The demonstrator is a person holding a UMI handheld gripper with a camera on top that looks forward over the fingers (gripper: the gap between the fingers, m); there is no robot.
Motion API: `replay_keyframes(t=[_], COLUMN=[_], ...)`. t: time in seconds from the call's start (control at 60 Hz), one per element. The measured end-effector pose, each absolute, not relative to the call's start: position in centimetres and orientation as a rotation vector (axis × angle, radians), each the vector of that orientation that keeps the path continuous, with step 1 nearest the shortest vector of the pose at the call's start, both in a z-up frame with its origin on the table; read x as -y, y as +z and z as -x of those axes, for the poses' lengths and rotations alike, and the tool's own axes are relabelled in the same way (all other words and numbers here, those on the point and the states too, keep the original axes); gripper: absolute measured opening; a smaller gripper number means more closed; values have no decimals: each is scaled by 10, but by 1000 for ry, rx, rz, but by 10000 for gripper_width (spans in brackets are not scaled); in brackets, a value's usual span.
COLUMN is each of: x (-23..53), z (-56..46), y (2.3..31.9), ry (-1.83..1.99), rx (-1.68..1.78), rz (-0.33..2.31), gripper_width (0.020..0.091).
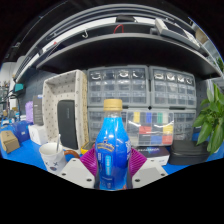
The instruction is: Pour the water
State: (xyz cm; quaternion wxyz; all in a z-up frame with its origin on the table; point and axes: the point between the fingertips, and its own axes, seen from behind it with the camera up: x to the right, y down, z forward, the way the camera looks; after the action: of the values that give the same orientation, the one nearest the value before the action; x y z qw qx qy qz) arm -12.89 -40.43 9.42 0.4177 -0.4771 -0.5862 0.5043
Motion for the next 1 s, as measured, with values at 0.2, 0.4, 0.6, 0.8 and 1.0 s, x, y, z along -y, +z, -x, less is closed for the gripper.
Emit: replay_keyframes(t=[0.2,0.4,0.6,0.8,1.0], x=[405,395,399,404,413], z=[125,120,89,32,-15], y=[95,84,86,84,90], ry=[1265,1164,1143,1101,1104], rx=[1454,1485,1497,1489,1454], rz=[1188,1215,1236,1342,1444], gripper_width=[441,734,827,837,838])
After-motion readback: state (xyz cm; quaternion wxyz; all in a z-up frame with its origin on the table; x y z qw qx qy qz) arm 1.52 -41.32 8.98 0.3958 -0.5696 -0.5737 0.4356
